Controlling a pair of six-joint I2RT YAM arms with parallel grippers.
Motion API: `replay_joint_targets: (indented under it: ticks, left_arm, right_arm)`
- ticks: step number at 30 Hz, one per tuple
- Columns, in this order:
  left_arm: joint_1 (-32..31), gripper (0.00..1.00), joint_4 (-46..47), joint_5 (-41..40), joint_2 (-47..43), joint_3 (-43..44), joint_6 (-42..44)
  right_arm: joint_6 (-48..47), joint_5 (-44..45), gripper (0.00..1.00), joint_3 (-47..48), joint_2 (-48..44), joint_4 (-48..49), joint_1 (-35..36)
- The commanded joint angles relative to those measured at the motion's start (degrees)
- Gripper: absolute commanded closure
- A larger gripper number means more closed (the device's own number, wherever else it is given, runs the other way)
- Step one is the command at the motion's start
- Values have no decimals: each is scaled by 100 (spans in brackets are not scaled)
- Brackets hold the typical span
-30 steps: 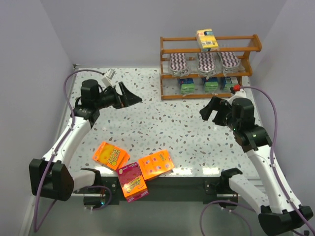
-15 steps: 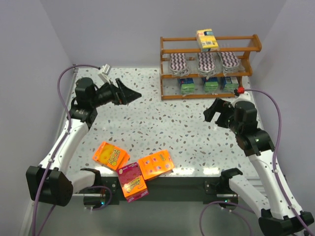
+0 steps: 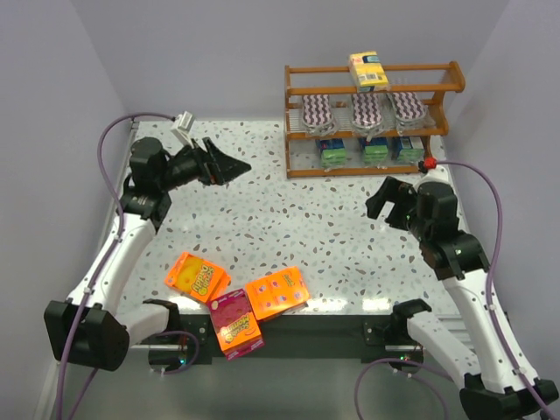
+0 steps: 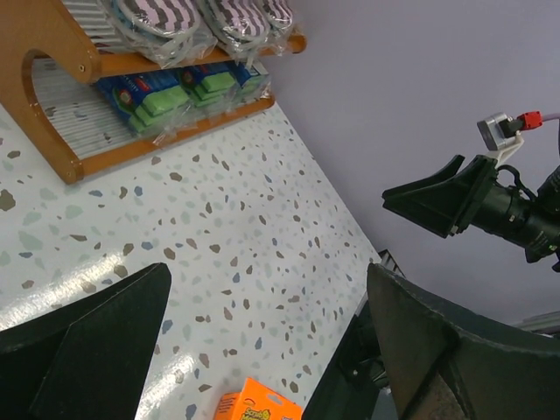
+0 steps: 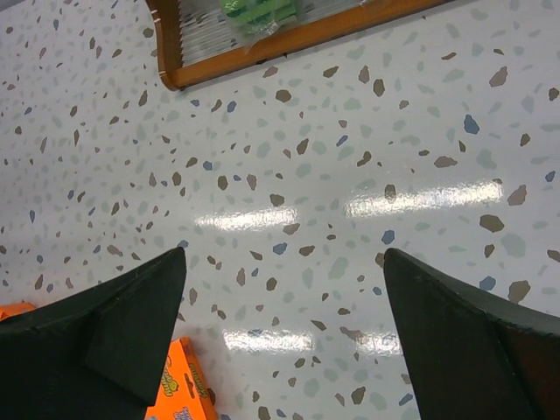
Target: Place and organize the cleaning sponges onto the shelf
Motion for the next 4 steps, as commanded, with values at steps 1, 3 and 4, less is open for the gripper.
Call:
replay_joint_targets:
  ticks: [1, 3, 4]
  left_arm:
    - [47, 0, 334, 64, -114, 356, -31]
    - [56, 0, 176, 12, -105, 479, 74]
    - [47, 0, 193, -41, -122, 488, 135]
  right_arm:
    - [-81, 276, 2, 8, -112, -24, -15]
    - [-46, 382, 2, 17, -121, -33, -15]
    - [-20, 521, 2, 0, -103, -25, -15]
